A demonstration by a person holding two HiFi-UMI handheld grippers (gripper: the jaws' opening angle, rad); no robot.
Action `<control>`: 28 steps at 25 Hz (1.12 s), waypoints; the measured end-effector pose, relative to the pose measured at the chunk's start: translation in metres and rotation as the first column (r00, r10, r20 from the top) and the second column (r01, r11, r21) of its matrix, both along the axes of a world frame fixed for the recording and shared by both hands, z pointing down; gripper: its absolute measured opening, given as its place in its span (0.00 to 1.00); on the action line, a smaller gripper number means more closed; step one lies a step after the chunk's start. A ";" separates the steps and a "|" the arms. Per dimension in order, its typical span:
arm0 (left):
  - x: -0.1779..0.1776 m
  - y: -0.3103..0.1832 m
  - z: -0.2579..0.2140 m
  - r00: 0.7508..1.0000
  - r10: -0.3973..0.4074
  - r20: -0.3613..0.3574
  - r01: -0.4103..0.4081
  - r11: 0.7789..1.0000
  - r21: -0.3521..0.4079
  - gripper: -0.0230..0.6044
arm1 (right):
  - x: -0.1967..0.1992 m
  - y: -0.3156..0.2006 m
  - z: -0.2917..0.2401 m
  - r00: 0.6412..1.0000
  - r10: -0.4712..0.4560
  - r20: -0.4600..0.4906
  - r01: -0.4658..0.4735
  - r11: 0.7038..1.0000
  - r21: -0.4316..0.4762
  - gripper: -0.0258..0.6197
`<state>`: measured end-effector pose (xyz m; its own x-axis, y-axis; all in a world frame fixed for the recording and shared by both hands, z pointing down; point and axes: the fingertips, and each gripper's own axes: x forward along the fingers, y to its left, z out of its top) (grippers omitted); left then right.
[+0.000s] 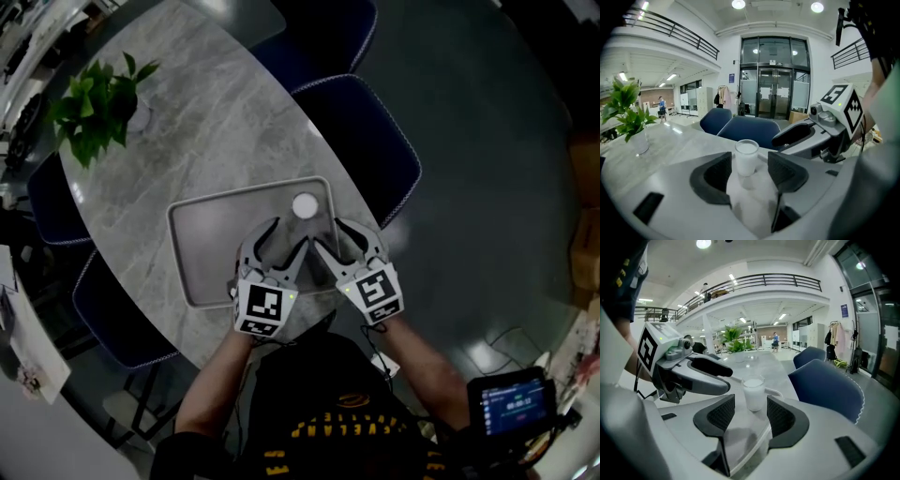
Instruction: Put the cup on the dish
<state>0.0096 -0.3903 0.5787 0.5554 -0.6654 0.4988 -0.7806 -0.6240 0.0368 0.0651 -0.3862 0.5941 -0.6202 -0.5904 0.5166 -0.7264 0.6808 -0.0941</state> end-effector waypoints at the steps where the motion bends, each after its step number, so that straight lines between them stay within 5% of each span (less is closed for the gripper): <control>1: -0.001 0.005 -0.006 1.000 -0.007 -0.018 0.007 1.000 0.005 0.40 | 0.003 0.002 -0.006 1.000 0.011 0.019 -0.011 1.000 0.005 0.38; 4: 0.001 0.020 -0.022 0.999 -0.021 -0.050 0.021 1.000 0.017 0.33 | 0.013 0.011 -0.027 0.997 0.047 0.066 -0.049 0.999 0.024 0.33; 5: 0.003 0.026 -0.026 0.998 -0.018 -0.054 0.019 1.000 0.022 0.31 | 0.016 0.015 -0.033 0.995 0.056 0.081 -0.059 0.998 0.035 0.17; 7: 0.009 0.037 -0.033 0.998 -0.006 -0.060 0.008 1.000 0.029 0.28 | 0.021 0.023 -0.042 0.992 0.069 0.109 -0.074 0.996 0.047 0.08; 18: 0.017 0.079 -0.078 0.987 -0.063 -0.145 0.072 0.996 0.061 0.11 | 0.028 0.073 -0.077 0.963 0.076 0.259 -0.086 0.996 0.029 0.08; 28: 0.032 0.121 -0.108 0.973 -0.096 -0.209 0.112 0.991 0.067 0.11 | 0.019 0.097 -0.125 0.943 0.037 0.332 -0.076 0.992 0.105 0.08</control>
